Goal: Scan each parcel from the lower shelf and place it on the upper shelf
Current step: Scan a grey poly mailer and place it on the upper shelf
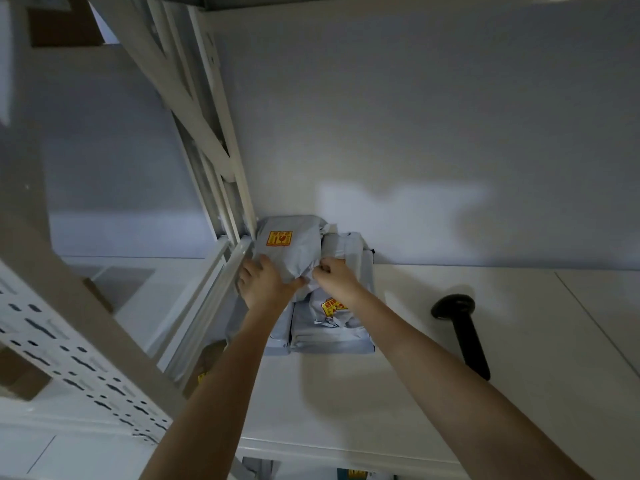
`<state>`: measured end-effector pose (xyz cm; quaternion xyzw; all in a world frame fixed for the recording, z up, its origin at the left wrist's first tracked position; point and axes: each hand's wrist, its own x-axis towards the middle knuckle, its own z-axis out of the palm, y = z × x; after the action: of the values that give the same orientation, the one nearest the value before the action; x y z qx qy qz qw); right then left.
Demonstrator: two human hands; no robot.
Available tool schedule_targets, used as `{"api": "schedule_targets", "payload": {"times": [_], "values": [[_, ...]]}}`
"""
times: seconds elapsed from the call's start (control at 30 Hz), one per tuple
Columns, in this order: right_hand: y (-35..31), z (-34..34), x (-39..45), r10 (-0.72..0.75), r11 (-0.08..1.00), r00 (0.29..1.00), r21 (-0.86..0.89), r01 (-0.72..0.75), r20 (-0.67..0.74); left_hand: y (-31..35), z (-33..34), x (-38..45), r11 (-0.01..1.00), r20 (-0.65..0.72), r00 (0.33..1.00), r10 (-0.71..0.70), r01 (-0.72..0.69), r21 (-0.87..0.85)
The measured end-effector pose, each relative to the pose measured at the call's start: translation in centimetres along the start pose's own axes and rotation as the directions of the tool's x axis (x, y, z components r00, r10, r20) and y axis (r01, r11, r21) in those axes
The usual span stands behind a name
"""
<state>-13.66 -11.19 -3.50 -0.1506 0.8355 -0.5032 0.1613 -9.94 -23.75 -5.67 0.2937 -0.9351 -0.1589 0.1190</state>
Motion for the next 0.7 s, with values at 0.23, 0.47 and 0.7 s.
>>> {"api": "schedule_targets", "payload": {"times": [0.23,0.47,0.7], "values": [[0.3,-0.8,-0.4,-0.041,0.993,0.994,0.105,0.052,-0.105,-0.5,-0.9,-1.2,1.000,-0.107,0.994,0.000,-0.001,-0.007],[2.0,-3.5,-0.4,0.174,0.751,0.980,0.630,-0.197,0.099,0.2,-4.6,-3.9,0.983,-0.226,0.973,0.052,-0.089,-0.159],[1.3,-4.4,-1.3,0.101,0.669,0.970,0.706,-0.231,0.221,2.8,-4.9,-6.8,0.970,-0.165,0.974,0.154,-0.181,-0.163]]}}
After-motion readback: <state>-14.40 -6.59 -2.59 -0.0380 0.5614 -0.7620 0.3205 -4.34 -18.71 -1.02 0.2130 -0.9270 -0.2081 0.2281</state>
